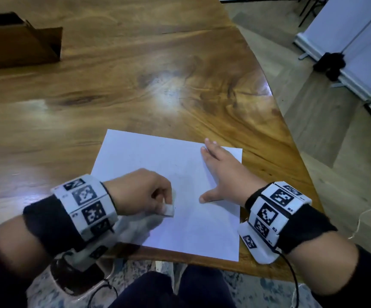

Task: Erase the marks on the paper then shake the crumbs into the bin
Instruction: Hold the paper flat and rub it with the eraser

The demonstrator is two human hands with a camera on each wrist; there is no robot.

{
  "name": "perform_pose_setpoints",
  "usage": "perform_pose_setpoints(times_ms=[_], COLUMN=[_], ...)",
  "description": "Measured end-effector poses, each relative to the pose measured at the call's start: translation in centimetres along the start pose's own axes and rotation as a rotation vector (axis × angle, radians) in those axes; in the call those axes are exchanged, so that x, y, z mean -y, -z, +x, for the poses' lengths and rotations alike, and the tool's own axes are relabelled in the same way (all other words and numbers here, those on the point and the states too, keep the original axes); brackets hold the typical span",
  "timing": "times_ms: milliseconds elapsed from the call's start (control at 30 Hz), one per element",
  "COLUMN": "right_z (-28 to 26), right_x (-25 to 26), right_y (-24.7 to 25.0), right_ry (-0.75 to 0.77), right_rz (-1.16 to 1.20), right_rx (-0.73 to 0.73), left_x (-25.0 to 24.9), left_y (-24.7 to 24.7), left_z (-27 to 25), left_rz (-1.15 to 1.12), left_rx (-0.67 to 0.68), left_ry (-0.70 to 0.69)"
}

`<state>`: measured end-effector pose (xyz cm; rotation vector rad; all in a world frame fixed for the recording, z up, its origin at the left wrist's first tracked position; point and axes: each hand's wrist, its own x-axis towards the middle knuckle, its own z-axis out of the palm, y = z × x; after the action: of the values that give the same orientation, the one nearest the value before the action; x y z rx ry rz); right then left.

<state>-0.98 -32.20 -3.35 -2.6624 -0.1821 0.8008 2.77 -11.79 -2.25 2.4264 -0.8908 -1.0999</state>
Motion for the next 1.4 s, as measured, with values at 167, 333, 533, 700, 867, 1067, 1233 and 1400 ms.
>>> perform_pose_setpoints(times_ms=[167,333,533,700,867,1067,1233,1400], right_z=[0.1,0.1,0.1,0.0,0.0,0.1,0.1,0.2], right_x=[0.4,0.4,0.4,0.7,0.6,0.7,0.6,0.5], right_y=[-0.4,-0.5,-0.4,-0.2,-0.3,-0.3,-0.3,-0.4], right_ry=[-0.003,-0.013,-0.016,-0.02,-0.018,-0.021,-0.018,-0.014], right_rz=[-0.016,-0.012,-0.029,-0.052,-0.036,-0.038,-0.037,-0.042], right_rx=[-0.015,-0.02,-0.001,0.01,0.018,0.012,0.023,0.018], left_x=[-1.5,-2.8,-1.8,-2.5,-1.0,-2.0,-1.0,-1.7], left_y=[4.1,3.6,3.4,4.0,2.8,3.3,0.8,2.7], left_z=[4.6,7.1,5.5,7.7,5.3,7.7,3.1,5.2], left_rz=[-0.051,0.138,0.102,0.146,0.167,0.157,0.196,0.143], left_rx=[-0.323,-0.427,-0.11,-0.414,-0.109,-0.441,-0.153,-0.26], left_ry=[-0.003,-0.024,-0.04,-0.064,-0.07,-0.115,-0.183,-0.122])
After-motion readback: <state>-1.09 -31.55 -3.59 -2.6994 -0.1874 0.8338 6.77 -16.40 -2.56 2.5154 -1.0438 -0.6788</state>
